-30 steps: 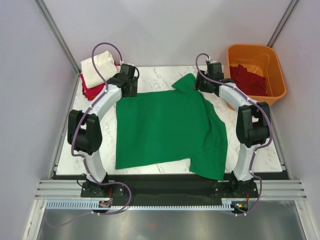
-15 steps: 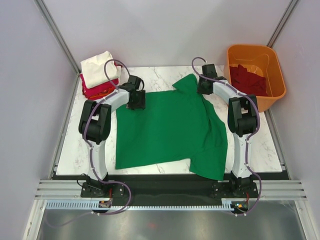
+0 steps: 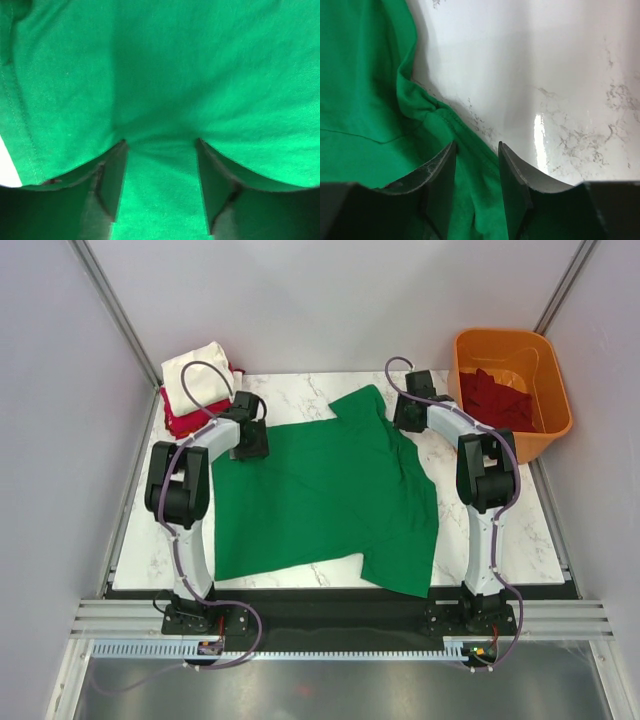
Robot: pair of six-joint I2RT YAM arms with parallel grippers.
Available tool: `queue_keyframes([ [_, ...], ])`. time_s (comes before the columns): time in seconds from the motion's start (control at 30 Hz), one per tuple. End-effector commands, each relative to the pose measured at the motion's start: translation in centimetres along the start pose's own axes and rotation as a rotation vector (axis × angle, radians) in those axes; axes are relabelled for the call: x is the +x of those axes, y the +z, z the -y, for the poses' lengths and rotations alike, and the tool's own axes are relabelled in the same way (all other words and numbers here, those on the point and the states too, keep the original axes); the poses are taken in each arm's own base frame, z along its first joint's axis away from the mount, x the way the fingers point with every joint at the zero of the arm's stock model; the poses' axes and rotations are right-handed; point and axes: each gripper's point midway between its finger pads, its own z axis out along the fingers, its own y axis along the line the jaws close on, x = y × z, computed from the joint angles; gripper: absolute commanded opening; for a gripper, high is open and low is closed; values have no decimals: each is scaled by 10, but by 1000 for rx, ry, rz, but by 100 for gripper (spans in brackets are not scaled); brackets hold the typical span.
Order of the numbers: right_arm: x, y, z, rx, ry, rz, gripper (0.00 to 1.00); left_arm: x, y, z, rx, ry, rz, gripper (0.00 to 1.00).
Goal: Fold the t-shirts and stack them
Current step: Flatten the tshirt out
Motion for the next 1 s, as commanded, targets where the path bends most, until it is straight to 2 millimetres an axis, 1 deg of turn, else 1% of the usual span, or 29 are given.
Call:
queue_keyframes([
  [0.0,-11,-6,-16,-83,27,27,47,13,-15,-8,-87,58,-36,69],
  [0.07,-11,-5,-23,-112,30,33,47,5,-24,2,-88,92,-1,73],
  [0.13,-12,-2,-22,-111,30,34,47,-1,-36,9,-68,91,18,75],
  [0.17,2,5,-27,-144,25,-2,42,-11,-57,16,-30,77,56,77],
  [0.2,4,5,-26,-147,25,0,37,-14,-63,17,-26,72,70,77],
  [0.23,6,4,-29,-151,22,5,36,-17,-68,18,-20,70,81,77],
  [0.27,7,-1,-29,-150,17,15,33,-21,-79,22,-1,72,101,77],
  [0.3,2,-3,-32,-157,13,45,26,-25,-85,23,7,70,114,77],
  [0.37,0,-7,-36,-155,-3,65,24,-28,-95,26,24,71,128,77],
  [0.4,2,-4,-34,-140,-16,59,24,-32,-105,27,36,68,147,77],
  [0.43,4,0,-31,-119,-22,54,24,-34,-111,28,47,65,157,77],
  [0.47,0,2,-32,-111,-31,58,24,-34,-116,31,60,68,162,77],
  [0.5,13,12,-24,-75,-47,16,22,-34,-121,32,67,69,168,77],
  [0.53,15,16,-16,-29,-57,16,21,-36,-131,32,79,68,187,77],
  [0.6,20,23,-2,50,-77,7,19,-34,-141,32,91,75,195,77],
  [0.63,17,24,15,155,-109,29,18,-36,-151,31,98,75,215,77],
  [0.67,19,24,24,207,-90,6,11,-34,-153,30,99,76,216,77],
  [0.7,16,23,29,233,-94,6,10,-32,-156,30,101,76,219,77],
  [0.73,6,16,46,346,-106,43,9,-34,-165,28,108,72,239,77],
  [0.8,1,6,56,410,-116,65,9,-28,-166,26,106,73,233,77],
  [0.83,-1,1,66,465,-110,79,11,-26,-167,25,107,74,233,77],
  [0.9,0,-4,76,490,-99,69,14,-20,-166,23,104,76,225,77],
  [0.93,5,-5,80,503,-86,62,16,-19,-165,23,103,77,220,77],
  [0.97,5,-8,81,498,-80,59,23,-17,-161,23,99,80,209,77],
])
